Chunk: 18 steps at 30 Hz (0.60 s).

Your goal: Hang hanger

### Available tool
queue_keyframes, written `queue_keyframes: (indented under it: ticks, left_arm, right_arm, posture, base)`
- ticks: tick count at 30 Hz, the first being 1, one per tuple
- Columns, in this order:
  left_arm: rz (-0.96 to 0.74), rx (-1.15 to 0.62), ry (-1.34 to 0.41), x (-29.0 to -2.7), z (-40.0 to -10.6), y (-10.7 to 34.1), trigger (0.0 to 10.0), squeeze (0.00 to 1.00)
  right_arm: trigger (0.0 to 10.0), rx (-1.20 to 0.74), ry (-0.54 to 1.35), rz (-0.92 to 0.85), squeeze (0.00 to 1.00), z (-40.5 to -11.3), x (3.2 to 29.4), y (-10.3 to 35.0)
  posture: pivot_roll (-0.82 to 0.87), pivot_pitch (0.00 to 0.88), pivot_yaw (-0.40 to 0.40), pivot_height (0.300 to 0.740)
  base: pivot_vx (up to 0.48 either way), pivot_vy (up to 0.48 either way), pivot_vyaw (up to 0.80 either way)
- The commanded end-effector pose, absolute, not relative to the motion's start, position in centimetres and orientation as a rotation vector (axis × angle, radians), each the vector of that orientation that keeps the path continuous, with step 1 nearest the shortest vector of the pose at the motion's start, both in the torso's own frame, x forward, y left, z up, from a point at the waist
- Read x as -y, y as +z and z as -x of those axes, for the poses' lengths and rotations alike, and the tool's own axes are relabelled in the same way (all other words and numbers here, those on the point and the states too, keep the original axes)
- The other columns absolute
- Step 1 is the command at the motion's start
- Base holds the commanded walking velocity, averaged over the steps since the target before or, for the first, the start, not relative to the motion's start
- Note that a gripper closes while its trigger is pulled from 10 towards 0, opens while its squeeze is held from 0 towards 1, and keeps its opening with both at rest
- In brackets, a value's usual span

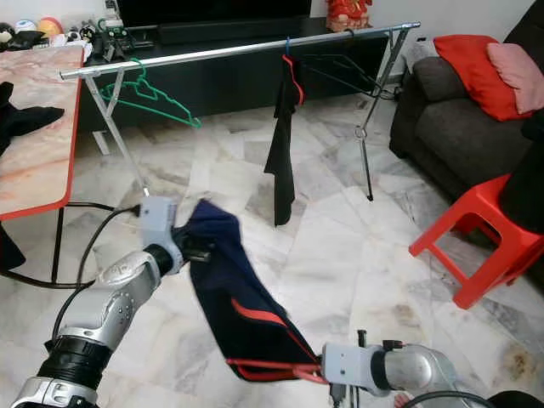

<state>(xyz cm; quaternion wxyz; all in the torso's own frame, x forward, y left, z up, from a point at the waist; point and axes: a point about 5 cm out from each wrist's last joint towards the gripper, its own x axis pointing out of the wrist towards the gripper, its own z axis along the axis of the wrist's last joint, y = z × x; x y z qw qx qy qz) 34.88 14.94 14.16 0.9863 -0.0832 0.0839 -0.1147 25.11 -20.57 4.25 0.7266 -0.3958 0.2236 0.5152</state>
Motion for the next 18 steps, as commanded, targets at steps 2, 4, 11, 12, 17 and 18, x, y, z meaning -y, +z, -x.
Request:
queue_keyframes:
  ticks: [2, 4, 11, 12, 17, 18]
  left_arm:
    - [0.147, -0.077, -0.147, -17.1, -35.3, 16.5, 0.0, 0.00]
    - [0.112, -0.134, -0.216, -16.8, -34.9, 15.5, 2.1, 0.00]
    - [0.021, -0.257, -0.204, -18.0, -34.1, 12.5, 6.1, 0.00]
    - [0.028, -0.260, -0.200, -18.0, -34.1, 12.5, 6.1, 0.00]
    - [0.057, -0.260, -0.197, -17.8, -33.9, 12.4, 6.0, 0.00]
    - [0.073, -0.257, -0.215, -17.4, -33.9, 12.4, 5.8, 0.00]
  right_arm:
    - [0.0, -0.577, 1.037, 0.781, 0.00, -24.4, 22.3, 3.1]
    - [0.0, -0.496, 0.939, 0.687, 0.00, -25.5, 22.1, 4.1]
    - [0.0, -0.263, 0.634, 0.628, 0.00, -28.6, 23.0, 7.7]
    - [0.0, -0.247, 0.611, 0.628, 0.00, -28.8, 23.1, 7.9]
    - [0.0, -0.086, 0.316, 0.646, 0.00, -30.5, 23.4, 10.3]
    - [0.0, -0.026, 0.173, 0.589, 0.00, -30.9, 23.2, 11.2]
  posture:
    - [-0.01, 0.171, -0.024, 0.740]
    - [-0.01, 0.172, -0.024, 0.740]
    - [-0.01, 0.171, -0.017, 0.740]
    - [-0.01, 0.171, -0.017, 0.740]
    - [-0.02, 0.175, -0.014, 0.740]
    - [-0.02, 0.177, -0.012, 0.740]
  base:
    - [0.000, 0.000, 0.00]
    - [0.000, 0.000, 0.00]
    - [0.000, 0.000, 0.00]
    - [0.000, 0.000, 0.00]
    - [0.000, 0.000, 0.00]
    - [0.000, 0.000, 0.00]
